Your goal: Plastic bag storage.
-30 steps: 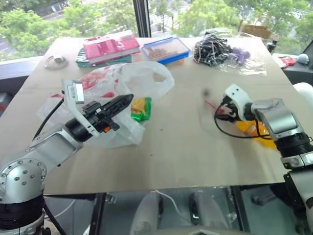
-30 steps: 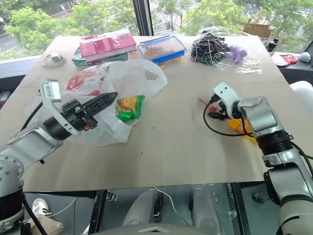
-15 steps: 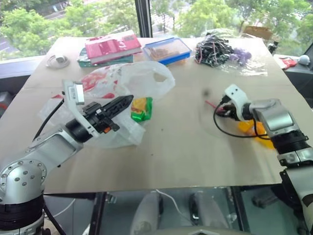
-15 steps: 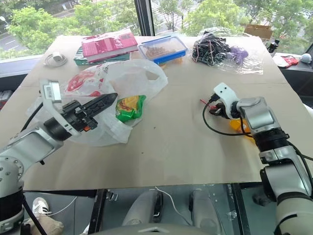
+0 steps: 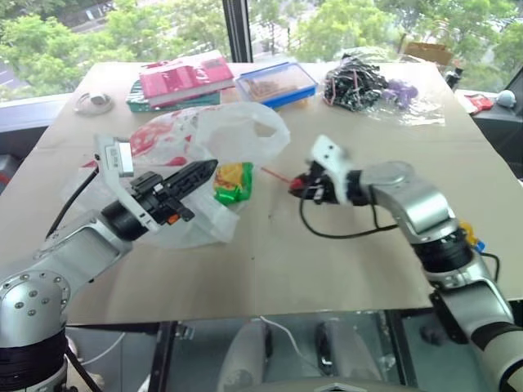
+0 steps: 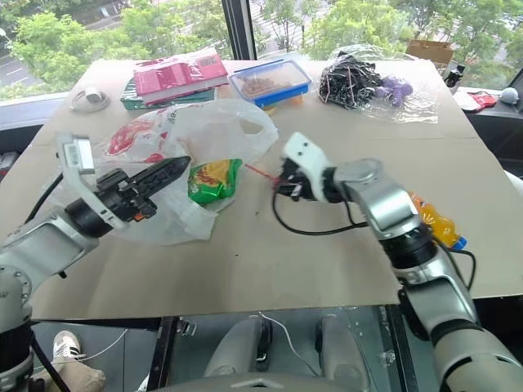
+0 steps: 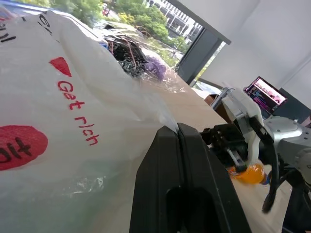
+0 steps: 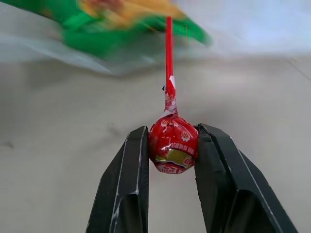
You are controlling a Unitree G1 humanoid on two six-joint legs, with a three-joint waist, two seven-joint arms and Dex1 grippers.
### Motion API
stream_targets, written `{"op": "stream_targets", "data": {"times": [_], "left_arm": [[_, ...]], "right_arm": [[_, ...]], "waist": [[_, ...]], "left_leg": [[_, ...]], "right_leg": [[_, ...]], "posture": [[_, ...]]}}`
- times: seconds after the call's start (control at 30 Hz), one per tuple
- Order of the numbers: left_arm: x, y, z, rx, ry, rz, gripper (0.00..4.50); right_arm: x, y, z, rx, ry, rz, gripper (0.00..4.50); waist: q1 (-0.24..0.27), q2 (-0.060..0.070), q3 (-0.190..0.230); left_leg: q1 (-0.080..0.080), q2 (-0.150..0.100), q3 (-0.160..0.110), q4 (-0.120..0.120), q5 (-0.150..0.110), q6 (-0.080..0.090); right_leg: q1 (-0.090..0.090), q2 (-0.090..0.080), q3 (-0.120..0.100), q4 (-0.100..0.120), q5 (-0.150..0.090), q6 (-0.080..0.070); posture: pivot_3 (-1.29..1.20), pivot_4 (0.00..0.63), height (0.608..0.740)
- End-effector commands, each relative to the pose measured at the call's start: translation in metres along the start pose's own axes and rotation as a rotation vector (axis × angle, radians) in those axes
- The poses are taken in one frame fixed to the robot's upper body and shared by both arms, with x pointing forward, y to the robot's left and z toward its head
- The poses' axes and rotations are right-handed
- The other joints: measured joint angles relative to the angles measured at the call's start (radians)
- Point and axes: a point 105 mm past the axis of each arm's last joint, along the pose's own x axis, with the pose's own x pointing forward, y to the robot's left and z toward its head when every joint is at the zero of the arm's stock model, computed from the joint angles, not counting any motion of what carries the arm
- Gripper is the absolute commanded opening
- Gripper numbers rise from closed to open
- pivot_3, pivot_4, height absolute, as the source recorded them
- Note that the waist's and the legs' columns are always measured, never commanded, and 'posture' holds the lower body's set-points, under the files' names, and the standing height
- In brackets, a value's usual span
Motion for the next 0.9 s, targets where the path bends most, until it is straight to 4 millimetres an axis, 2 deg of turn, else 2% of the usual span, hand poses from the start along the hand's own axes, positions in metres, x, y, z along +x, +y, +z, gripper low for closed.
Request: {"op": "stream_targets", "data": {"times": [0.03, 0.23, 0.4, 0.47, 0.57, 0.7, 0.73, 0.83, 0.87, 0.9], "left_arm": [[-0.005, -0.015, 0.012, 0.054, -0.029, -0.034, 0.0], [-0.011, -0.018, 0.014, 0.079, -0.04, -0.003, 0.0], [-0.018, -0.02, 0.014, 0.114, -0.037, 0.055, 0.0], [-0.021, -0.018, 0.017, 0.128, -0.047, 0.092, 0.0], [-0.024, -0.017, 0.021, 0.135, -0.071, 0.137, 0.0], [-0.024, -0.017, 0.02, 0.135, -0.096, 0.172, 0.0], [-0.024, -0.018, 0.019, 0.131, -0.1, 0.177, 0.0], [-0.023, -0.02, 0.016, 0.125, -0.102, 0.181, 0.0], [-0.024, -0.02, 0.016, 0.122, -0.105, 0.183, 0.0], [-0.024, -0.019, 0.016, 0.116, -0.108, 0.186, 0.0]], "right_arm": [[0.015, 0.011, 0.027, -0.13, -0.083, 0.049, 1.0], [0.043, 0.048, 0.048, -0.278, -0.179, 0.224, 1.0], [0.063, 0.078, 0.065, -0.334, -0.279, 0.351, 1.0], [0.07, 0.097, 0.072, -0.366, -0.319, 0.427, 1.0], [0.08, 0.117, 0.075, -0.374, -0.334, 0.495, 1.0], [0.094, 0.127, 0.075, -0.342, -0.34, 0.551, 1.0], [0.097, 0.128, 0.072, -0.375, -0.332, 0.558, 1.83], [0.099, 0.122, 0.078, -0.36, -0.373, 0.525, 3.12], [0.097, 0.117, 0.083, -0.343, -0.395, 0.501, 3.82], [0.092, 0.11, 0.083, -0.34, -0.407, 0.481, 4.23]], "waist": [[0.002, 0.0, 0.0], [-0.001, 0.0, 0.0], [-0.003, 0.0, 0.0], [-0.003, 0.0, 0.0], [-0.003, 0.0, 0.0], [0.0, 0.0, 0.0], [0.001, 0.0, 0.0], [0.0, -0.001, 0.0], [0.0, -0.001, 0.0], [0.0, 0.0, 0.0]], "left_leg": [[0.0, 0.0, 0.0, 0.0, 0.0, 0.0], [0.0, 0.0, -0.001, 0.0, 0.0, 0.0], [0.0, 0.0, -0.001, -0.001, 0.0, 0.0], [0.0, 0.0, -0.001, -0.001, 0.0, 0.0], [0.0, 0.001, -0.001, -0.001, 0.0, -0.001], [0.001, 0.0, -0.002, -0.001, 0.0, -0.001], [0.001, 0.0, -0.002, -0.001, 0.0, -0.001], [0.0, -0.001, -0.002, -0.001, 0.0, -0.001], [0.0, -0.001, -0.002, -0.001, 0.0, -0.001], [0.0, -0.001, -0.002, -0.002, 0.0, -0.001]], "right_leg": [[0.0, 0.0, 0.0, 0.0, 0.0, 0.0], [0.0, 0.0, -0.001, 0.0, 0.0, 0.0], [0.0, 0.0, -0.001, 0.0, 0.0, 0.0], [-0.001, 0.0, -0.001, 0.0, 0.0, 0.0], [-0.001, 0.0, -0.001, 0.0, 0.0, 0.0], [0.0, -0.001, -0.002, 0.0, -0.002, -0.003], [0.0, -0.001, -0.001, 0.0, -0.002, -0.004], [0.0, -0.002, -0.001, 0.0, -0.002, -0.004], [0.0, -0.002, -0.001, 0.0, -0.002, -0.004], [-0.001, -0.002, -0.001, 0.0, -0.002, -0.004]], "posture": [[0.0, 0.15, 0.74], [0.0, 0.15, 0.74], [0.0, 0.15, 0.74], [0.0, 0.15, 0.74], [0.0, 0.15, 0.74], [0.0, 0.15, 0.74], [0.0, 0.15, 0.74], [0.0, 0.15, 0.74], [0.0, 0.15, 0.74], [0.0, 0.15, 0.74]]}}
